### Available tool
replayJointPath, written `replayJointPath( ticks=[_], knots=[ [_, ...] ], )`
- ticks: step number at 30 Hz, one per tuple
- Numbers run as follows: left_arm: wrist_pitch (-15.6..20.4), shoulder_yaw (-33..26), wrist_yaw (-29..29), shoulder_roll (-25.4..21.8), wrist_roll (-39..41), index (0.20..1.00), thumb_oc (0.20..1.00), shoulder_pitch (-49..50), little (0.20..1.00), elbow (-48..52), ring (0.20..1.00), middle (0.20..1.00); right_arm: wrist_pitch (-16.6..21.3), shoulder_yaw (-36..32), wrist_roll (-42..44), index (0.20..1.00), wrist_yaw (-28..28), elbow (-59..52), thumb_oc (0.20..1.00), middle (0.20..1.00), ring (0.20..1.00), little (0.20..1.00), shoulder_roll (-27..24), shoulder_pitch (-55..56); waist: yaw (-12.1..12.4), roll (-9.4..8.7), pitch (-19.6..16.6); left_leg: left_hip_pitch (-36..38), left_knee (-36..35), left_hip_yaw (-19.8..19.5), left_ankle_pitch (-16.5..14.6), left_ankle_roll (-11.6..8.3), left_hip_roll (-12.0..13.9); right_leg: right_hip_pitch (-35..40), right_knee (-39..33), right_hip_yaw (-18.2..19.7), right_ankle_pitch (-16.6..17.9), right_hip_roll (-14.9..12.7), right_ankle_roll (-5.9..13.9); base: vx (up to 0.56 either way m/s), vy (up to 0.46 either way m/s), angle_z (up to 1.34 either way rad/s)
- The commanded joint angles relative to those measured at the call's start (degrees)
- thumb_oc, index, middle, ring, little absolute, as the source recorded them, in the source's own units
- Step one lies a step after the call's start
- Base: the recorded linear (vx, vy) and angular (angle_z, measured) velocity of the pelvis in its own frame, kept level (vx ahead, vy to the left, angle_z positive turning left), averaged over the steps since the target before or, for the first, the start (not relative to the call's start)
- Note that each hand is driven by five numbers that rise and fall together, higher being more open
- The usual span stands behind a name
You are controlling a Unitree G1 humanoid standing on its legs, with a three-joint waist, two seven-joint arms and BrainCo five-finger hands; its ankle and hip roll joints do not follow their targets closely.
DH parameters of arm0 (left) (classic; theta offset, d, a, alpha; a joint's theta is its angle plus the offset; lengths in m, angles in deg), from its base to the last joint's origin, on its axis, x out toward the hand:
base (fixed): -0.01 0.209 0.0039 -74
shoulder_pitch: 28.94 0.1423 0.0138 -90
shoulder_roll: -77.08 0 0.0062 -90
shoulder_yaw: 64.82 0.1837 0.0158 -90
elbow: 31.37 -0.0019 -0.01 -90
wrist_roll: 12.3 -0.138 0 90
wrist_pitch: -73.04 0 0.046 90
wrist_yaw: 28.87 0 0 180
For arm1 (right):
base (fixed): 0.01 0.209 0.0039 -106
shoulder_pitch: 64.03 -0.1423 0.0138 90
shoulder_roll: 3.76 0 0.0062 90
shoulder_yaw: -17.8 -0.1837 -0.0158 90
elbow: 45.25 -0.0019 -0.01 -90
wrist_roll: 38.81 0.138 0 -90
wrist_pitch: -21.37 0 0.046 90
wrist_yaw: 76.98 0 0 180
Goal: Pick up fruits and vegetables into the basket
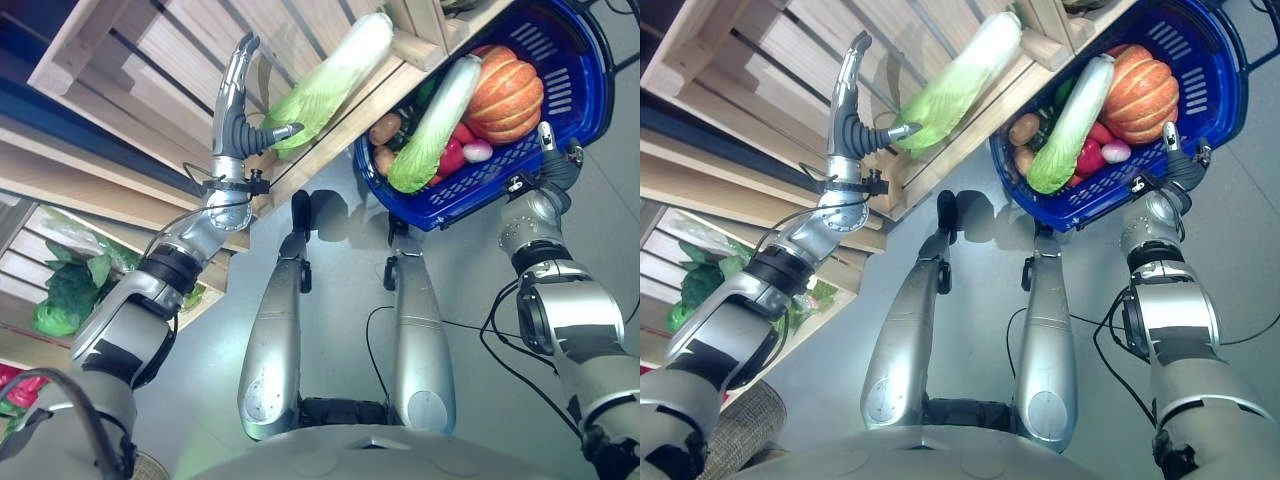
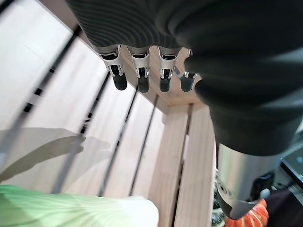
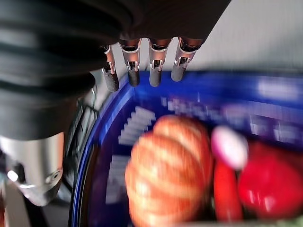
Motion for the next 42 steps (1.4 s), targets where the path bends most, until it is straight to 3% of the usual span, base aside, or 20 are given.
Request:
replayJointPath(
  ticks=[1,6,20,25,34,42],
  knots=[
    [-1.0,-2.2,0.4,0.2,-0.1,1.0,1.0,-2.7,1.0,-2.3,1.0,1.0,4.8,-0.9,-1.3,1.0,4.4,-3.2,1.0,1.0,1.0,1.0,-3.7,4.0,-2.4,0.12,-2.6,-0.5,1.6,-0.7,-2.9,2.05,-1.0,1.5,-0.4,-1.8,1.8,3.4,-1.66,0.0,0.035,-0.1],
    [-3.3,0.1,2.0,0.7,-0.5,1.0,1.0,-6.9,1.0,-6.2,1.0,1.0,5.5,-1.4,-2.1,1.0,6.9,-3.2,1.0,1.0,1.0,1.0,-3.6,5.5,-3.8,-0.61,-2.6,-0.4,1.5,0.1,-3.1,2.05,-0.7,1.5,-0.9,-1.2,2.0,3.5,-1.42,-0.01,0.03,-0.12],
    [-9.8,4.4,9.8,6.0,1.5,1.0,1.0,-14.1,1.0,-19.9,1.0,1.0,0.0,0.3,-3.4,1.0,5.9,2.0,1.0,1.0,1.0,1.0,-2.3,7.2,-7.0,-1.35,-2.6,0.0,1.7,1.9,-3.6,1.68,-0.2,1.9,-2.1,-0.3,2.2,3.3,-1.38,0.0,0.016,-0.04],
    [-16.0,2.4,10.0,6.9,5.8,1.0,1.0,-15.1,1.0,-28.3,1.0,1.0,-0.4,1.2,-3.7,1.0,5.1,2.0,1.0,1.0,1.0,1.0,-1.1,8.0,-8.2,-2.18,-2.6,-0.5,1.8,2.6,-3.8,1.51,0.4,1.0,-1.8,0.1,1.9,3.4,-1.36,0.0,0.0,0.0],
    [-17.0,-2.1,10.1,6.5,8.9,1.0,1.0,-16.1,1.0,-38.0,1.0,1.0,0.2,2.7,-3.8,1.0,4.2,1.7,1.0,1.0,1.0,1.0,0.2,8.0,-8.8,-3.28,-2.6,-1.6,2.2,2.6,-3.7,1.23,0.9,-0.4,-1.3,0.1,1.8,3.6,-1.45,0.0,0.003,-0.04],
    [-17.3,-5.1,9.0,5.8,11.7,1.0,1.0,-16.5,1.0,-40.9,1.0,1.0,0.7,3.7,-4.0,1.0,4.0,1.3,1.0,1.0,1.0,1.0,0.7,7.6,-8.7,-3.5,-2.6,-2.9,1.7,2.4,-3.5,1.11,1.0,-2.0,-1.4,0.1,1.6,3.9,-1.43,0.0,0.003,-0.02]
  ],
)
